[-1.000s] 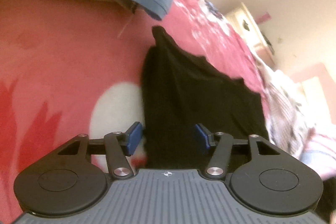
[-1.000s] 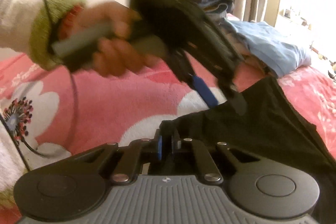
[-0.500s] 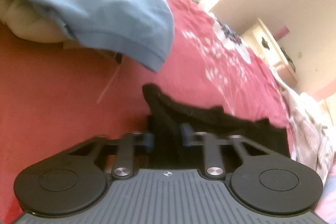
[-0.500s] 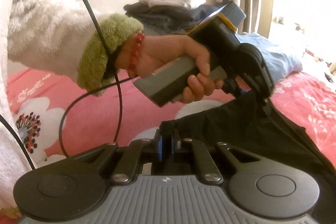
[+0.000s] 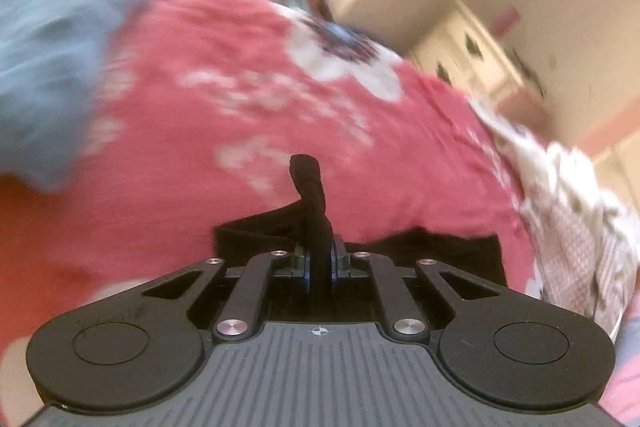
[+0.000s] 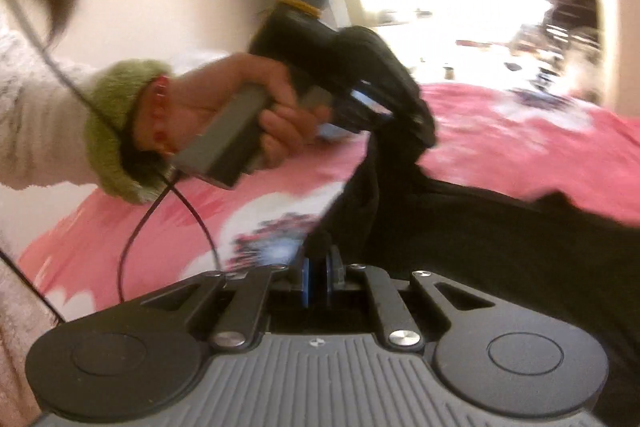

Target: Fold clothes

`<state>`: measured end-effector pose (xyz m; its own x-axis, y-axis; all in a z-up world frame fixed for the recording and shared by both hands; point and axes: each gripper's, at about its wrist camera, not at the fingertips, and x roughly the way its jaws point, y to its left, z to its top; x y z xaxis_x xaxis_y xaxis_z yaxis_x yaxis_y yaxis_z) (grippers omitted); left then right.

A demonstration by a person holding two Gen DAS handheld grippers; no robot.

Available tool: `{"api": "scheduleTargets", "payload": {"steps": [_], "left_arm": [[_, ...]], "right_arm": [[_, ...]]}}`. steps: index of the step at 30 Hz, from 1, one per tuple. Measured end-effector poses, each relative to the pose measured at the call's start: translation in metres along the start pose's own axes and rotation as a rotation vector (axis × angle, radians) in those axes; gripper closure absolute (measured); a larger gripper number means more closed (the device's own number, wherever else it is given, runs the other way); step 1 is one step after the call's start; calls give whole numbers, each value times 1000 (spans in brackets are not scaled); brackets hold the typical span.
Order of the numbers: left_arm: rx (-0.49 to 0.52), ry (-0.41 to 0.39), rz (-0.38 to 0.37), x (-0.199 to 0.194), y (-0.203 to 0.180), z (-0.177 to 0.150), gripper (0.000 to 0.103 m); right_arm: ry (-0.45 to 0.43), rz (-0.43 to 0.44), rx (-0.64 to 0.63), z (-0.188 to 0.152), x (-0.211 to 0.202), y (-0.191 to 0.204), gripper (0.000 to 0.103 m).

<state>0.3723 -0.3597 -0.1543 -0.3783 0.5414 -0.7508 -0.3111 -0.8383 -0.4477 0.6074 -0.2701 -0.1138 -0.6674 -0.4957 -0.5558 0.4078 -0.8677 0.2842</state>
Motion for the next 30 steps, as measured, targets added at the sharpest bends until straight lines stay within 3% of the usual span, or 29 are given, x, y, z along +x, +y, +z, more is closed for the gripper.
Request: {"api": "scheduleTargets", "payload": {"steps": [8,10,19,30], "left_arm": [[262,101,8,73,-131,3,96],[274,126,11,89,-147,-4,96],[273,178,-3,130,-191,-19,96],[312,187,-49,149,-210,-34,95]], "right_arm": [[-78,-210,271,-27,-57,-70,95],[-87,-247,315,-33,-66,-82,95],[-112,-366,477,-59,-99,-125,95],[-95,-443,533,-78,-115,-134,95]]}}
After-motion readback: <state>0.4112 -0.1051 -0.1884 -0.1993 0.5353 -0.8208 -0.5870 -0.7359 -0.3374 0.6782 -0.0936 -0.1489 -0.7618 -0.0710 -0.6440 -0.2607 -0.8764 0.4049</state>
